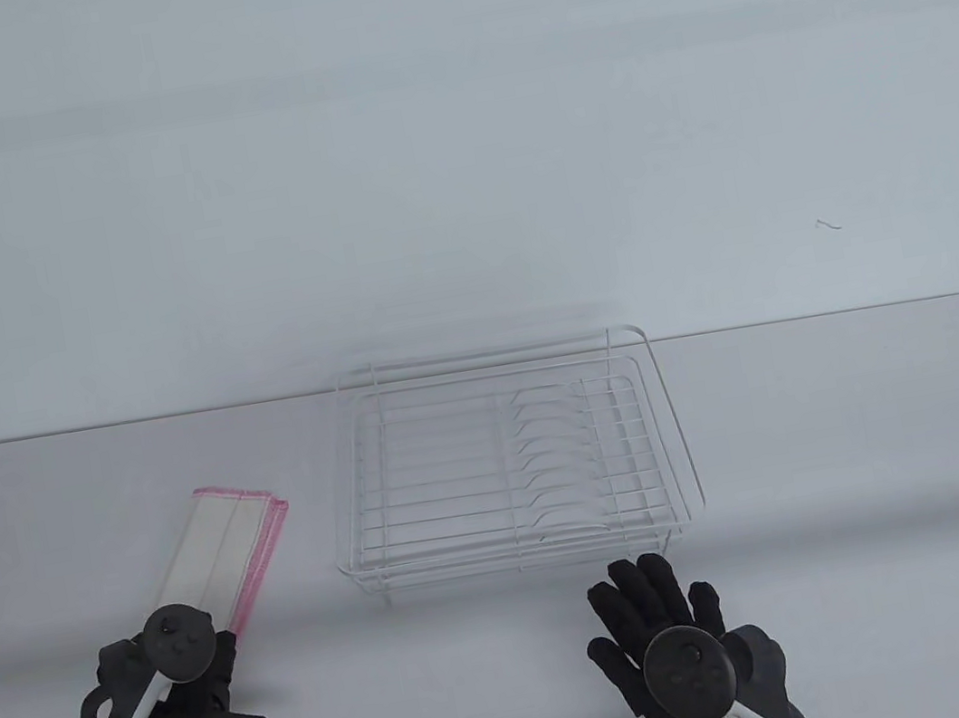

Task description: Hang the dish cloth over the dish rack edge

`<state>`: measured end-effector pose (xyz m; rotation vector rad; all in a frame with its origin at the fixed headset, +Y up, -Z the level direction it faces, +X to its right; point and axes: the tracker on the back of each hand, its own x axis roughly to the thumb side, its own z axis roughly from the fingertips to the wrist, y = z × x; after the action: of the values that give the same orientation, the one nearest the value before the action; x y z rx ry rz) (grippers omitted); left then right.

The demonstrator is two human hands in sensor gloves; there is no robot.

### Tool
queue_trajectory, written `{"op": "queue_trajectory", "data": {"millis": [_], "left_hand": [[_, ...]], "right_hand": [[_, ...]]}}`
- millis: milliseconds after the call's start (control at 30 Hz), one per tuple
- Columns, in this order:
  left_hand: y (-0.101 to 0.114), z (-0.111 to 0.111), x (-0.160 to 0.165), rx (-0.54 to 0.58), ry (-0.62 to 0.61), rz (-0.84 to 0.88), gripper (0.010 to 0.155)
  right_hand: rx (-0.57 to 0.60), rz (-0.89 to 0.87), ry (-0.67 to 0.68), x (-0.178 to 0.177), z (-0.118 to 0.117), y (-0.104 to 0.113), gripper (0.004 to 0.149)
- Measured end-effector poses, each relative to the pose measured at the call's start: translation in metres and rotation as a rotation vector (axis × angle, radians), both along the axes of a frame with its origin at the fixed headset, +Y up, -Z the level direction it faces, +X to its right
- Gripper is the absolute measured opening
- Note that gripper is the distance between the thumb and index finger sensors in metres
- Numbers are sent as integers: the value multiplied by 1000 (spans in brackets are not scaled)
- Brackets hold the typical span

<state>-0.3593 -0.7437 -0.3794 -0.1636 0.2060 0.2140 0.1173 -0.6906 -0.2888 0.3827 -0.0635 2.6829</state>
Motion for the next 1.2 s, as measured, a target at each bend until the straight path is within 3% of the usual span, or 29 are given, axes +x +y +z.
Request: {"op": "queue_trajectory", "data": {"millis": [233,300,433,633,867,1067,1200], "left_hand": [[-36,-9,-9,-125,74,17,65],[-40,-10,-9,-98,77,-37,68],[-35,-14,-10,-72,65,-159,62],[-29,-14,-16,-3,114,-103,48],[-30,-12,-18,0,136,-34,49],[-32,-18,-2,-75,77,-245,51],[-23,-20,-1,12,92,-307,40]], "right_hand": [[-23,-24,-36,11,-2,-2,57],[-33,-27,-37,11,-2,-4,57],[-60,-24,-33,11,-4,-7,56],[-71,-27,-36,11,-3,-6,56],[-107,-25,-22,9,-4,-10,56],[-122,-26,-7,7,-4,-10,56],[-127,-29,-1,7,-4,-10,56]]}}
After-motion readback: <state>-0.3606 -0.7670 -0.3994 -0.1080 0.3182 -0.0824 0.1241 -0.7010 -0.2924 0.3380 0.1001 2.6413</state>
